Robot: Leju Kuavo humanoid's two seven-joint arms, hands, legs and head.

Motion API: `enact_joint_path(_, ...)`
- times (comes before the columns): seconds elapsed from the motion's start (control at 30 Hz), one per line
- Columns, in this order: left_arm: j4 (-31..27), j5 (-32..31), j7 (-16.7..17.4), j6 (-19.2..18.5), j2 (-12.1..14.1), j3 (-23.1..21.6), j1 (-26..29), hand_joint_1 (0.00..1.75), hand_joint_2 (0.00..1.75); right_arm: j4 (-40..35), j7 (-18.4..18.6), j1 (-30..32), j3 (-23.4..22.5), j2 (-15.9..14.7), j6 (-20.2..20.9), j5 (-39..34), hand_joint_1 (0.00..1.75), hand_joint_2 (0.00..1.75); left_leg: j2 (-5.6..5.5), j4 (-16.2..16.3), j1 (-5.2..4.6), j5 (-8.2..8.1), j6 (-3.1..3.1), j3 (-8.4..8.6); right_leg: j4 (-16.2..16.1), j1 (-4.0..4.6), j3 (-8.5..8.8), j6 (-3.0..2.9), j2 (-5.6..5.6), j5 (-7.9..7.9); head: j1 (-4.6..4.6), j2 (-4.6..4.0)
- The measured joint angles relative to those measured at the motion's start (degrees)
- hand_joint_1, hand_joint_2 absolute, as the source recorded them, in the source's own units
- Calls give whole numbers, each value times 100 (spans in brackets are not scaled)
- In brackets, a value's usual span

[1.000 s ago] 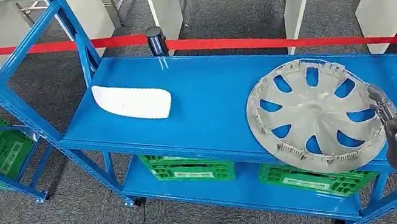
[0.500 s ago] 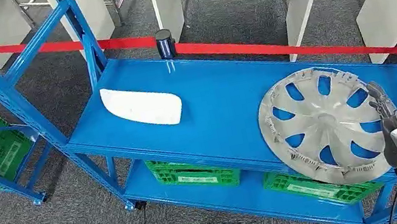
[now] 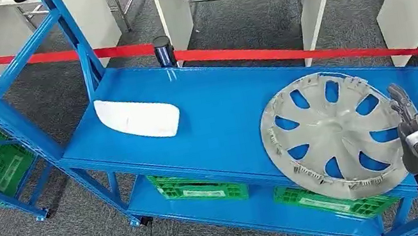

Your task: Take the parts from the cabinet and place them on the table.

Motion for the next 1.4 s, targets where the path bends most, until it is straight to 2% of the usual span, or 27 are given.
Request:
enact_joint_path(0.03, 0, 0, 0, 0, 0, 0, 3, 0, 0, -2, 0, -1, 0, 4, 0, 0, 0, 0, -1, -187, -1, 164, 17, 65, -1, 5, 6, 1, 5, -1, 0, 0)
enact_joint_path(0.07, -2, 0, 0, 0, 0, 0, 1, 0, 0, -2, 0, -1, 0, 4, 0, 0, 0, 0, -2, -620, -5, 419, 49, 257, -2, 16, 16, 1, 16, -1, -2, 0)
enact_joint_path(0.13, -29, 0, 0, 0, 0, 0, -2, 0, 0, -13, 0, -9, 0, 4, 0, 0, 0, 0, -15, -1668, -36, 867, 179, 781, -16, 17, 31, 2, 30, -1, 0, 0)
enact_joint_path(0.2, -57, 2, 0, 0, 0, 0, -9, 0, 0, -17, 0, -27, 0, 7, 0, 2, 0, 0, 10, -1804, -87, 815, 204, 812, -33, 28, 22, 28, 30, 6, 2, 0)
enact_joint_path(0.23, -61, 2, 0, 0, -2, -2, -7, 0, 0, -17, -2, -27, 2, 9, 0, 11, 0, 175, 10, -1797, -105, 813, 208, 807, -39, 17, 23, 67, 29, 12, -11, 0)
enact_joint_path(0.3, -101, 9, 0, -13, -7, 2, -5, 0, 0, -20, -53, -31, 42, -7, -33, 180, 0, 175, 9, -1904, -121, 864, 286, 847, -134, 26, 68, 149, 28, 53, -15, 0)
enact_joint_path(0.33, -122, 19, -4, -35, -15, 2, -4, 0, 0, -22, -76, -25, 68, -45, -70, 297, 0, 175, 16, -2055, -54, 970, 309, 938, -63, 19, 32, 143, 3, 24, 7, 0)
enact_joint_path(0.37, -138, 39, -7, -53, -28, 2, -9, 0, 0, -20, -101, -39, 92, -88, -107, 378, 0, 175, 17, -2099, -75, 995, 342, 965, 124, 34, -57, 117, 1, -101, 7, 0)
enact_joint_path(0.43, -164, 50, -11, -68, -55, 4, -11, 0, 0, -20, -129, -47, 131, -147, -186, 582, 0, 175, 14, -2092, -96, 1002, 354, 952, 998, 38, -468, 54, 2, -489, 11, 0)
enact_joint_path(0.5, -186, 59, -11, -94, -85, 13, -3, 0, 0, -20, -144, -23, 190, -179, -225, 761, 0, 175, 4, -2079, -116, 997, 360, 940, 1586, 37, -759, 88, 1, -642, 4, 0)
enact_joint_path(0.53, -192, 59, -11, -103, -98, 15, -2, 0, 0, -20, -155, -19, 232, -199, -234, 848, 0, 175, 1, -2065, -117, 993, 359, 937, 1477, 36, -713, 137, 0, -565, 7, 0)
enact_joint_path(0.57, -203, 63, -11, -109, -103, 17, -3, 0, 0, -28, -179, -20, 275, -232, -240, 928, 0, 175, -2, -2044, -116, 983, 352, 937, 1104, 30, -523, 203, -2, -399, 6, 0)
enact_joint_path(0.63, -227, 66, -11, -111, -131, 20, -3, 0, 0, -89, -227, -26, 345, -308, -254, 1067, 0, 175, -13, -1945, -113, 927, 305, 925, 12, 1, 62, 304, -21, -28, 9, 0)
enact_joint_path(0.7, -269, 66, -9, -114, -133, 35, -6, 0, 0, -145, -271, -18, 422, -367, -258, 1167, 0, 175, -14, -1845, -157, 853, 241, 886, -79, 33, 112, 145, -8, -30, 0, 0)
enact_joint_path(0.77, -304, 68, -9, -122, -146, 52, -5, 0, 0, -216, -317, -17, 485, -424, -258, 1226, 0, 175, -1, -1861, -133, 864, 210, 880, -66, 77, 100, 71, -4, -26, -5, 0)
enact_joint_path(0.83, -341, 72, -9, -122, -142, 57, -5, 0, 0, -278, -339, -18, 533, -472, -258, 1248, 0, 175, 0, -1823, -121, 832, 178, 867, -84, 4, 110, 25, 0, -5, -2, 0)
enact_joint_path(0.87, -363, 72, -11, -118, -151, 59, -5, 0, 0, -315, -343, -18, 549, -490, -258, 1257, 0, 175, -4, -1708, -120, 724, 125, 834, -85, 0, 119, 17, 4, -8, -7, 0)
enact_joint_path(0.97, -367, 74, -9, -114, -166, 70, -5, 0, 0, -385, -348, 2, 581, -501, -258, 1274, 0, 175, 1, -493, -30, 102, 10, 247, -83, 11, 104, -14, 3, -7, -37, 0)
enact_joint_path(1.0, -367, 74, -11, -109, -166, 72, -4, 0, 0, -406, -348, 22, 592, -514, -258, 1281, 0, 175, 2, -135, -13, 12, -4, 67, -82, 16, 102, -13, 2, -9, -39, 0)
enact_joint_path(1.03, -367, 72, -11, -107, -166, 77, 5, 0, 0, -418, -348, 43, 606, -516, -258, 1283, 0, 175, 1, -108, -6, 92, -1, 41, -82, 16, 108, -12, 4, -9, -39, 0)
enact_joint_path(1.1, -367, 72, -11, -101, -168, 76, 1, 0, 0, -483, -348, 68, 625, -533, -258, 1300, 0, 175, -1, -808, -7, 533, 39, 356, -83, 20, 119, -10, 19, -11, -41, 0)
enact_joint_path(1.13, -369, 72, -11, -96, -166, 74, -1, 0, 0, -522, -348, 69, 632, -551, -258, 1311, 0, 175, -8, -1407, -19, 804, 99, 649, -87, 27, 127, -10, 29, -11, -42, 0)
enact_joint_path(1.17, -385, 72, -11, -94, -160, 76, -2, 0, 0, -559, -354, 71, 640, -566, -258, 1314, 0, 175, -20, -1826, -41, 875, 174, 846, -91, 16, 123, -8, 32, -11, -37, 0)
enact_joint_path(1.2, -396, 72, -11, -92, -155, 76, -3, 0, 0, -584, -361, 75, 643, -581, -258, 1314, 0, 175, 7, -1837, -65, 845, 181, 858, -95, 70, 113, 26, 33, -14, -31, 0)
enact_joint_path(1.3, -415, 81, -20, -96, -160, 79, -4, 0, 0, -671, -409, 161, 658, -666, -193, 1285, 0, 175, -1, -1855, -107, 848, 248, 840, -141, 29, 133, 129, 28, -1, -48, 0)
enact_joint_path(1.33, -444, 81, -20, -105, -166, 81, -1, 0, 0, -730, -424, 195, 658, -725, -160, 1255, 0, 175, 5, -2000, -48, 935, 294, 921, -122, 48, 124, 149, 25, -14, -46, 0)
enact_joint_path(1.4, -479, 92, -20, -114, -179, 81, -6, 0, 0, -782, -455, 239, 640, -848, -79, 1182, 0, 175, 16, -2091, -59, 986, 368, 971, 323, 43, -87, 80, 13, -259, -26, 0)
